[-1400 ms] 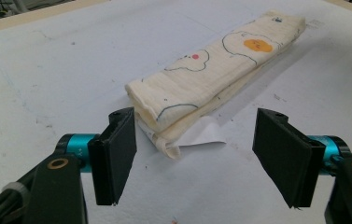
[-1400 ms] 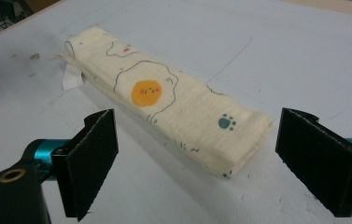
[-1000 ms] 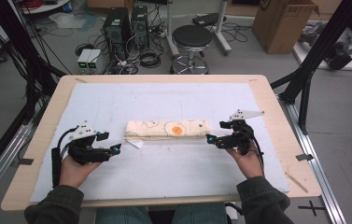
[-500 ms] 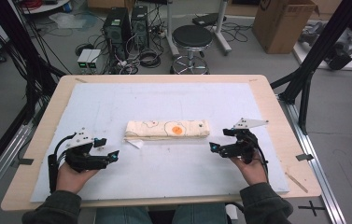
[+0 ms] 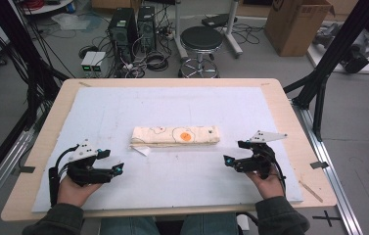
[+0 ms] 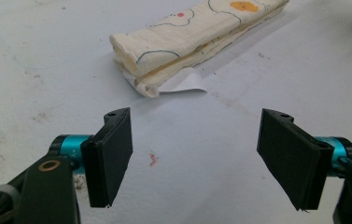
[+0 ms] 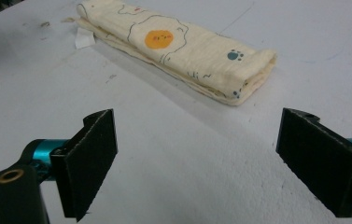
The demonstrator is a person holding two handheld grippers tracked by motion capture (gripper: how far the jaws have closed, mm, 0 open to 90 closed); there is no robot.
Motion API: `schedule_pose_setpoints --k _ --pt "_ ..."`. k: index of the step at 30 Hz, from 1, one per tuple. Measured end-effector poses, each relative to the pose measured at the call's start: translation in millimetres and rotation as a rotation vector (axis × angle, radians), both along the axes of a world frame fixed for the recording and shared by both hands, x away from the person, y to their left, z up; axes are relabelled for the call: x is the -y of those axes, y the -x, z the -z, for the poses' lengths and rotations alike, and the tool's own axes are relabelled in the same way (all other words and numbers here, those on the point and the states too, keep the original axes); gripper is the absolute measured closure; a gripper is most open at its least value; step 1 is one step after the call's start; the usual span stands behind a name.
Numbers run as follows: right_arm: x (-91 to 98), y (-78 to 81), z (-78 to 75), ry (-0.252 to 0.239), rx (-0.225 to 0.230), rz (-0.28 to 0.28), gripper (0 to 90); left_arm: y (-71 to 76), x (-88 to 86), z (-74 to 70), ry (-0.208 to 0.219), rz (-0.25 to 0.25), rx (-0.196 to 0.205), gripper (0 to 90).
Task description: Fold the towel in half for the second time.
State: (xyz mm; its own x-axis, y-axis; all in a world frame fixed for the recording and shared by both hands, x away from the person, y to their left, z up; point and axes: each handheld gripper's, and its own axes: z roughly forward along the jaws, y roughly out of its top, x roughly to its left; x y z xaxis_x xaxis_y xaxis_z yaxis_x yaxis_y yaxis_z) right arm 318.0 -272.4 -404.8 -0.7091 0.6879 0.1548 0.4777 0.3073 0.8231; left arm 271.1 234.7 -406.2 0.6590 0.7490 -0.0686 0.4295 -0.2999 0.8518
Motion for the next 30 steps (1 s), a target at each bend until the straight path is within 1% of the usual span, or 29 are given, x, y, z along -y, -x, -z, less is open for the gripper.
schedule_pose_setpoints --k 6,12,13,18,19,20,23,26,27,30 --pt "2.7 6.2 4.8 0.013 -0.003 0.0 11.9 5.8 -2.0 1.1 -0.009 0.0 0.003 27.0" --pt "7.1 12.3 7.3 0.011 -0.001 0.007 11.9 10.4 -4.3 3.5 -0.013 -0.008 0.005 26.9" --pt "7.8 12.9 7.7 0.012 -0.003 0.007 11.9 10.8 -4.9 3.9 -0.021 -0.005 0.006 26.9" --pt "11.1 16.6 10.0 0.009 -0.005 0.009 11.9 14.5 -4.5 6.3 -0.019 -0.004 0.0 26.7" --pt "12.1 17.4 10.0 0.014 -0.003 0.01 11.9 15.1 -4.6 6.5 -0.028 -0.001 0.0 26.7" --pt "13.0 18.7 9.9 0.014 -0.007 0.013 11.9 16.1 -3.9 6.9 -0.024 -0.004 0.0 26.7" --pt "16.2 21.2 10.6 0.015 0.007 0.014 11.9 18.2 -3.9 7.1 -0.032 -0.001 0.006 26.7" --pt "19.1 23.7 11.7 0.009 0.001 0.02 11.9 20.1 -3.4 7.9 -0.031 0.0 0.004 26.7" --pt "20.1 24.4 12.2 0.01 0.002 0.02 11.9 20.7 -3.8 8.0 -0.038 0.004 0.005 26.7" --pt "21.9 27.3 13.3 0.009 -0.001 0.017 11.9 21.7 -4.2 8.7 -0.041 0.003 0.005 26.7"
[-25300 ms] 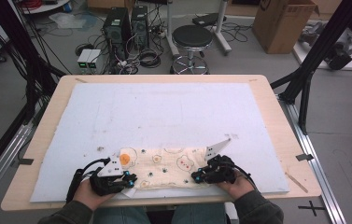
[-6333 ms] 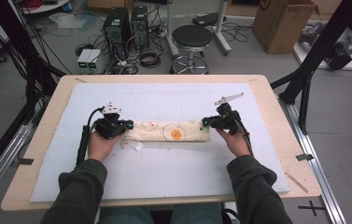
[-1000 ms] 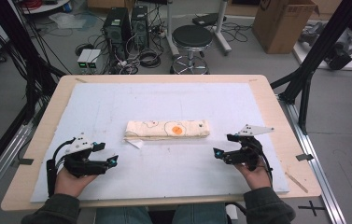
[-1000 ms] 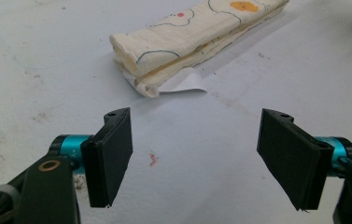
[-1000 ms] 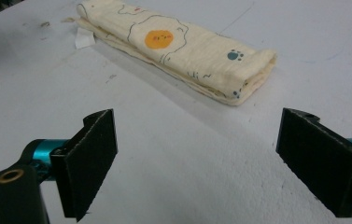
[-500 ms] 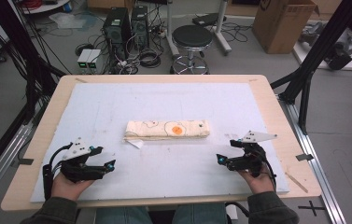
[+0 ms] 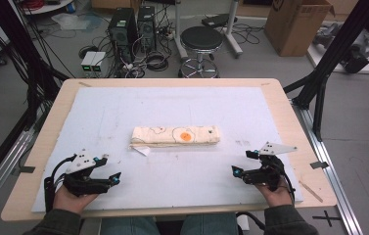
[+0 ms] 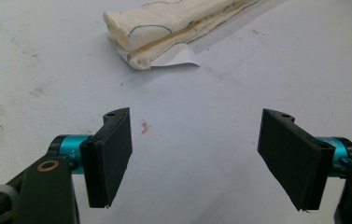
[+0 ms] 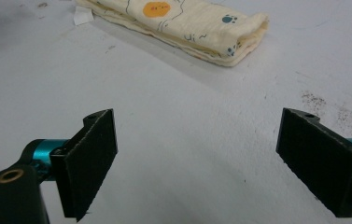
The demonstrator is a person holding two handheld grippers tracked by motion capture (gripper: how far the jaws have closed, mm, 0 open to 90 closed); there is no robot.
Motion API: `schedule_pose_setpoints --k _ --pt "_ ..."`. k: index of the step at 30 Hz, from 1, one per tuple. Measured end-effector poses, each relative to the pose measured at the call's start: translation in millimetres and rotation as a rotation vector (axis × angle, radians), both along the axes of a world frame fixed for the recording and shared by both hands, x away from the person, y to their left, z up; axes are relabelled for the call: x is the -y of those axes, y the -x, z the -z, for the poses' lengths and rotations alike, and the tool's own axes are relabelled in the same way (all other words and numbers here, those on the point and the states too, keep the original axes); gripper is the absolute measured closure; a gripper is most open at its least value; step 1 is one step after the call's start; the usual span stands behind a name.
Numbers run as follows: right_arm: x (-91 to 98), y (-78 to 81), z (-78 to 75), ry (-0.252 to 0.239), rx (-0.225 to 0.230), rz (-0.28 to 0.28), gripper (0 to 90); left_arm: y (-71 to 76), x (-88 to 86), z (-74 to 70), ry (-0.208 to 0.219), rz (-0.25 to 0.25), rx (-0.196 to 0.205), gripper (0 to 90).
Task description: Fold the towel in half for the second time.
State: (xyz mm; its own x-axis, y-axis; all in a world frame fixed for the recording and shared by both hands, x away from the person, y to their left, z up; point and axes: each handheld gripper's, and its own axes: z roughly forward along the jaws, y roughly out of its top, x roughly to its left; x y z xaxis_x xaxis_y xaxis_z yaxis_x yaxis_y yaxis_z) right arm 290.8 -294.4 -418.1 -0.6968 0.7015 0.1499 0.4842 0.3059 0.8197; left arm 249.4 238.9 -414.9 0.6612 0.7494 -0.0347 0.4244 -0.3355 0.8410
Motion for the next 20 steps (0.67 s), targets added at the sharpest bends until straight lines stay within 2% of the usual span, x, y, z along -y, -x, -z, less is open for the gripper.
schedule_pose_setpoints --k 9,13,15,20 --pt "4.7 9.0 1.1 -0.006 0.004 -0.001 11.8 2.8 -4.2 2.9 -0.006 -0.006 -0.007 26.4" --pt "5.1 9.4 1.6 -0.011 0.009 0.005 11.9 2.3 -2.2 4.3 -0.008 0.001 -0.01 26.4" --pt "4.4 8.9 2.0 -0.012 0.011 0.001 11.9 2.0 -1.2 4.6 -0.029 0.014 -0.013 26.6" --pt "1.6 8.8 2.2 -0.005 0.012 -0.002 11.9 1.1 0.2 4.6 -0.023 0.012 -0.006 26.5"
